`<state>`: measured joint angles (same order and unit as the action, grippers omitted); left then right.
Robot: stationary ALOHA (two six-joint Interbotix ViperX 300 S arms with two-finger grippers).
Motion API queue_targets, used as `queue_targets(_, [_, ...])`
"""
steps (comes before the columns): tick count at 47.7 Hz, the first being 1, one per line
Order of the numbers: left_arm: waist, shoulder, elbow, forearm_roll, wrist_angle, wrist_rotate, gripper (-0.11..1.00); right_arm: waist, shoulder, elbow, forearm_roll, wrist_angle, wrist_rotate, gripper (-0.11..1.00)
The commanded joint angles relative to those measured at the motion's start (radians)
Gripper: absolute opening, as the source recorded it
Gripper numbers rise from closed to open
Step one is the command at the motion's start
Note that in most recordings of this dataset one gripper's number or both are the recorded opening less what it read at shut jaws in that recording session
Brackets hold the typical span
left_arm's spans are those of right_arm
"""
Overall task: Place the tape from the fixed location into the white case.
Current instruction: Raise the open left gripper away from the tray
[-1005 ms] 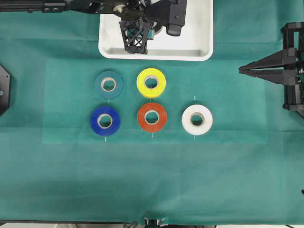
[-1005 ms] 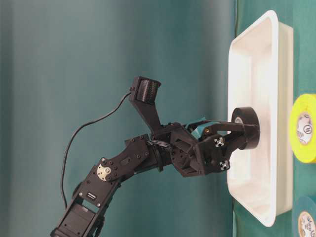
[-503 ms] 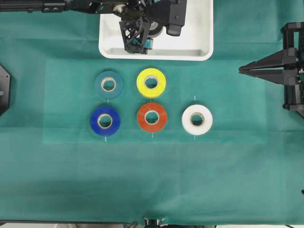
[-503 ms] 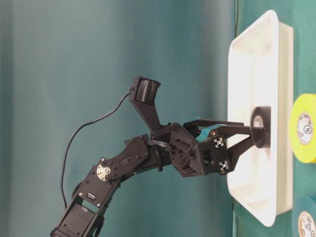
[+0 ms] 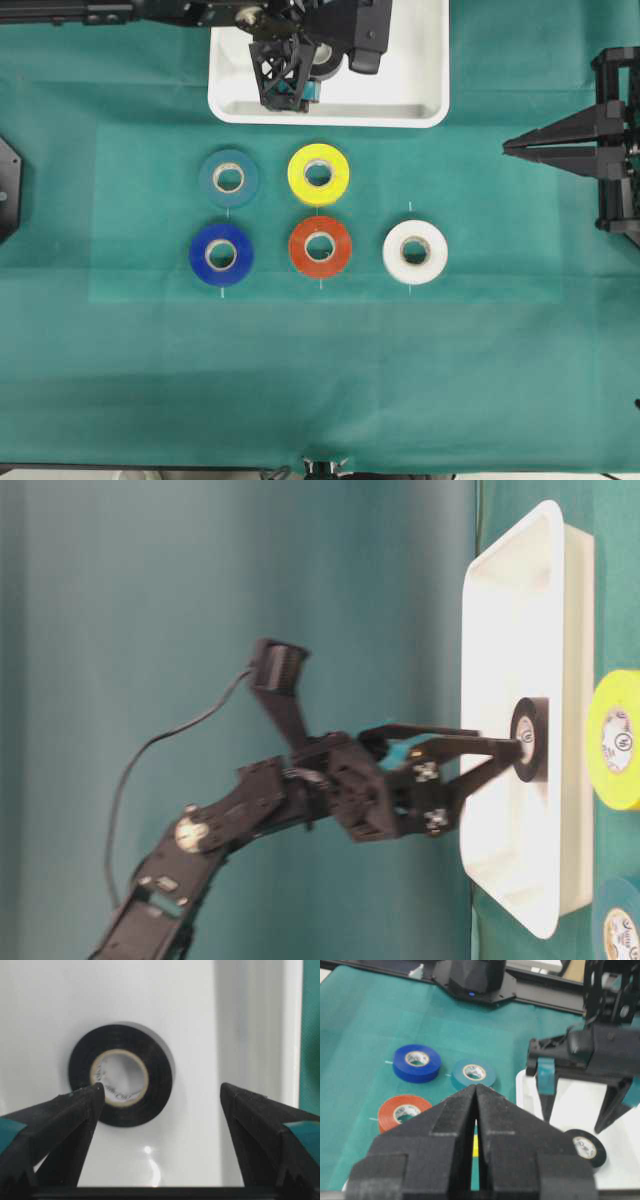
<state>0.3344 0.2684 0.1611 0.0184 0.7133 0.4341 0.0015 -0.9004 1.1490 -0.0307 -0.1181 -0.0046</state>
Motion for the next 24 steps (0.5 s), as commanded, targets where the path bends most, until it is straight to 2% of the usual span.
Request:
queue_targets(1, [-0.003, -0.074, -0.012, -0.002, 0.008, -0.002, 0.93, 0.0, 0.006, -0.017, 0.0, -0.005, -0.002, 0.0])
queue_targets(12, [-0.02, -0.114, -0.028, -0.002, 0.109, -0.006, 0.93, 0.0, 0.005, -0.018, 0.0, -0.005, -0.003, 0.0])
queue_targets(24, [-0.046, -0.155, -0.052, -0.002, 0.138, -0.02, 0.93, 0.0, 0.005, -0.018, 0.0, -0.008, -0.003, 0.0])
